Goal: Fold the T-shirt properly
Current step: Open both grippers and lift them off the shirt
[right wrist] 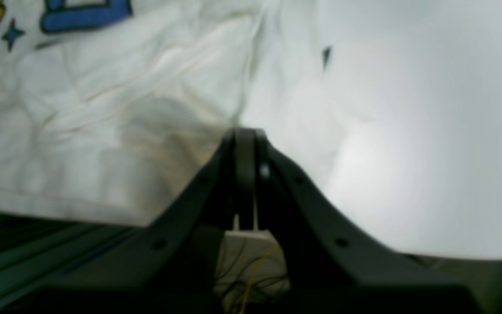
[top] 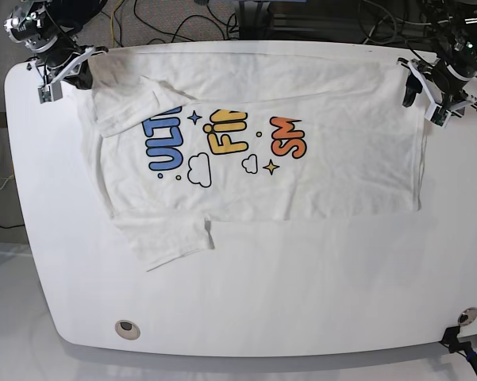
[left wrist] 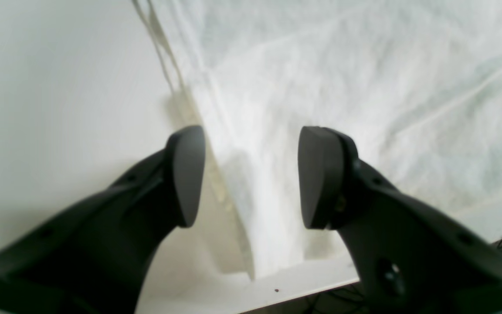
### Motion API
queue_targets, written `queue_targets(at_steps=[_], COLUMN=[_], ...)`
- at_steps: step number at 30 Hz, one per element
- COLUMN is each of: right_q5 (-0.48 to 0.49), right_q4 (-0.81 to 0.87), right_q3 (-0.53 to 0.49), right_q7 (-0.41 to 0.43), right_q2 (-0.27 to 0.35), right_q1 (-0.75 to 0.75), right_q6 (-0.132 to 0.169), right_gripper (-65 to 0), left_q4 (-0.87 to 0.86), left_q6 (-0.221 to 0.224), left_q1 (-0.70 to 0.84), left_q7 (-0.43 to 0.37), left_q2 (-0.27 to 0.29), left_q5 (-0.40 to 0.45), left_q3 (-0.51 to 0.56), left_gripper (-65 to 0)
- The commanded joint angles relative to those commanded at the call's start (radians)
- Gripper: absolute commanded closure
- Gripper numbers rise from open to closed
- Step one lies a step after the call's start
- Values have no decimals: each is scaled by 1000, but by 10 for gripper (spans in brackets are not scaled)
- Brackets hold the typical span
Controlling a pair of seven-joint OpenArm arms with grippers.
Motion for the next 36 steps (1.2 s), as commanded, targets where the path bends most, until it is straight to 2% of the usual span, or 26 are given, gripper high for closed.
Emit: queue_targets(at_steps=[7, 10, 14, 18, 22, 24, 28, 31, 34, 36], right_q5=[-2, -2, -2, 6, 9, 11, 9, 0, 0, -14], right_q4=[-138, -219, -275, -193, -89, -26, 78, 120, 121, 118], right_q3=[0, -6, -6, -3, 0, -6, -8, -58, -104, -158], right_q7=[6, 72, 86, 78, -18, -38, -41, -41, -41, -41], right_q2=[26, 54, 87, 94, 87, 84, 44, 31, 28, 31], right_q1=[46, 58, 78, 75, 83, 83, 84, 83, 106, 130], right_q6=[0, 0, 0, 0, 0, 0, 0, 0, 0, 0], right_gripper=[0, 0, 0, 0, 0, 0, 0, 0, 0, 0], left_q4=[-2, -2, -2, -2, -2, -2, -2, -2, -3, -5], left_q6=[0, 0, 0, 0, 0, 0, 2, 6, 6, 8], left_q1=[0, 0, 0, 0, 0, -3, -43, -77, -121, -166], left_q7=[0, 0, 0, 0, 0, 0, 0, 0, 0, 0], left_q2=[0, 0, 0, 0, 0, 2, 3, 3, 5, 31], left_q5=[0, 0, 0, 0, 0, -3, 0, 0, 0, 3], left_q3=[5, 5, 5, 5, 5, 5, 5, 5, 5, 3], left_gripper=[-315, -315, -315, -315, -315, -315, -315, -311, -264, -256])
